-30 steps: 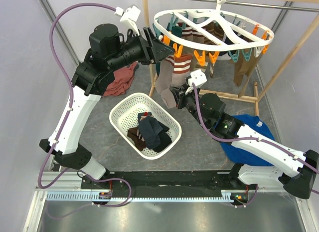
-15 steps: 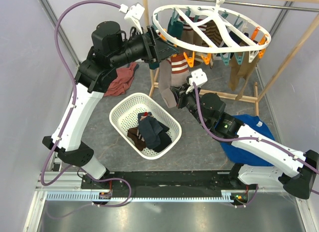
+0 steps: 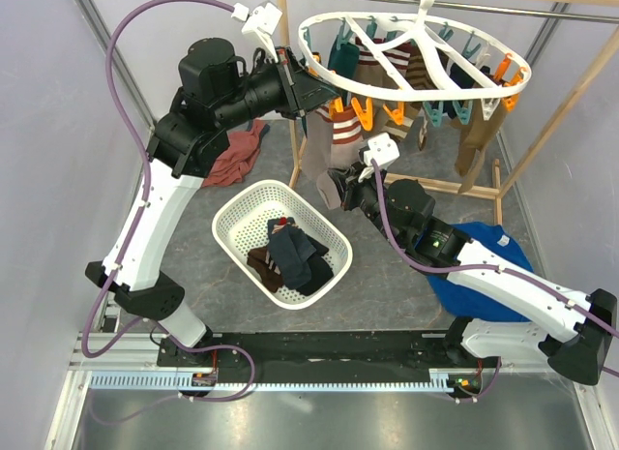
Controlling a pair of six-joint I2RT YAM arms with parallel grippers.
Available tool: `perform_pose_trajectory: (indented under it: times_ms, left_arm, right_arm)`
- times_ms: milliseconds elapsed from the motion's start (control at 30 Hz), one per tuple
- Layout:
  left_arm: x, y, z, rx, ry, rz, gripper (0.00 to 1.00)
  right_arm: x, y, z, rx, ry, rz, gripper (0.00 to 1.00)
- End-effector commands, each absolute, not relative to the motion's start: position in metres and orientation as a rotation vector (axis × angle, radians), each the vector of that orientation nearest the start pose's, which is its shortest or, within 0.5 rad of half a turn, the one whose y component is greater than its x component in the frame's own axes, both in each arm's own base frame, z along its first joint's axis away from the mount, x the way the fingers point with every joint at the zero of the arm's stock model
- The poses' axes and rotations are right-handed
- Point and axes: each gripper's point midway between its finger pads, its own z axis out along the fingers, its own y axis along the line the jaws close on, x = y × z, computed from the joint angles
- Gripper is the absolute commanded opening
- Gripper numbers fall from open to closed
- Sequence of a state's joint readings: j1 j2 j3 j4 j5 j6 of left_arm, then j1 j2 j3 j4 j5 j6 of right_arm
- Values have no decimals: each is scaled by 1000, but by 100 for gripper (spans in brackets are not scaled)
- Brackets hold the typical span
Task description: Remove the socks clipped to the hanger
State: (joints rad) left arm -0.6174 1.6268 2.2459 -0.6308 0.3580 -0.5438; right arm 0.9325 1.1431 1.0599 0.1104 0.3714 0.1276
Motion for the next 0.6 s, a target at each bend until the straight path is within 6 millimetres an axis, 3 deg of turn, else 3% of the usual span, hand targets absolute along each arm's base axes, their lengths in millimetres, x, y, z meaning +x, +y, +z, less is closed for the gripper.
perform_pose_trajectory:
  times_ms: [0,233,367,567]
  left_arm:
    - [303,-312,551,362,1597,-1164,2]
    - [305,-312,552,355,1597,-1162,2]
    - [304,-312,554,353,1591,-1166,2]
    - [305,-311,554,344,1592,-1163,2]
  right_arm:
    - [284,289,368,-322,1512,584,0]
    - [281,293,360,-372,1528,584,1]
    - [276,300,346,-433,1561,602,1]
    - [274,312,309,-430,1672,650,1]
